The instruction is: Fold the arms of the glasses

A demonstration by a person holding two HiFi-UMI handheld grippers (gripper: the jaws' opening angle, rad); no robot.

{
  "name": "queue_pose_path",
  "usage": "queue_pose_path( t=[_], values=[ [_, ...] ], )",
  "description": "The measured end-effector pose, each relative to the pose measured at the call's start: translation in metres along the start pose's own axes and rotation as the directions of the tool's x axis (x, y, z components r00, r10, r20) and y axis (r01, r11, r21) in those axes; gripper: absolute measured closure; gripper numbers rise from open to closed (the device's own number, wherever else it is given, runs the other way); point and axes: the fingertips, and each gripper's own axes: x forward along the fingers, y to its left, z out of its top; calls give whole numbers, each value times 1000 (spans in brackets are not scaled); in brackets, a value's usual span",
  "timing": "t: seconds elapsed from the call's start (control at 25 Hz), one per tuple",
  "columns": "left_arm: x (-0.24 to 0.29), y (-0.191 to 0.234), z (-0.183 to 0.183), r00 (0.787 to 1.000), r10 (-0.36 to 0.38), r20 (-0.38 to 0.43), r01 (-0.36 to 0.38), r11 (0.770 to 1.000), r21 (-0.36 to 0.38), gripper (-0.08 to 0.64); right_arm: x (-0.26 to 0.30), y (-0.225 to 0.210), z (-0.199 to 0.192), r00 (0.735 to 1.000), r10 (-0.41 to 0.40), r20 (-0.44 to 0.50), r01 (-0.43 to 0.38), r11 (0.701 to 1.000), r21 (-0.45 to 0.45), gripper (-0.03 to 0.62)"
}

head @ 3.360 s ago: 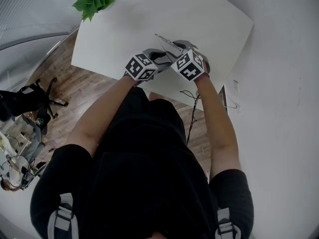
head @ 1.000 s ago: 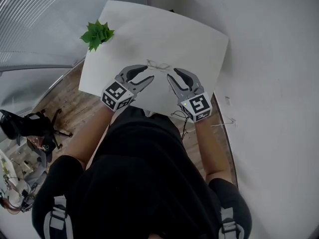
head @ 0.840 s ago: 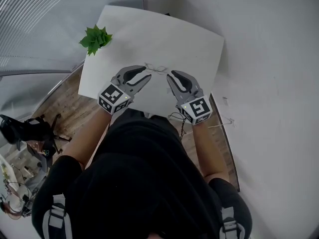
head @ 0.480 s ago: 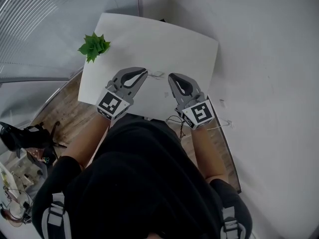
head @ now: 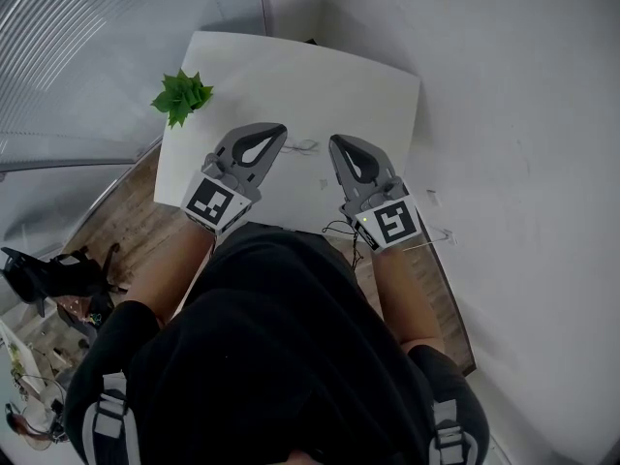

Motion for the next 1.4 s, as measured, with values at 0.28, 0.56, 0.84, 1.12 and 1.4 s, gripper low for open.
queue_pose_path(
  t=[0.28,0.56,0.84,1.12,1.4],
  values=[
    [2,-1,5,1000,-15,1,15,1000,-4,551,0,-8,8,999,-37,18,36,999,5,581],
    [3,2,7,1000,-15,-9,15,1000,3,551,0,-10,10,999,-38,21,38,999,-4,582],
    [2,4,3,1000,-12,-18,12,1000,-4,549,0,-8,8,999,-40,18,40,999,-2,582],
    [-2,4,2,1000,-10,-25,11,1000,10,549,1,0,6,1000,-26,4,26,1000,-9,581],
    [-7,3,-1,1000,-1,-30,1,1000,12,549,0,5,4,1000,-19,-6,19,1000,-13,583]
  ],
)
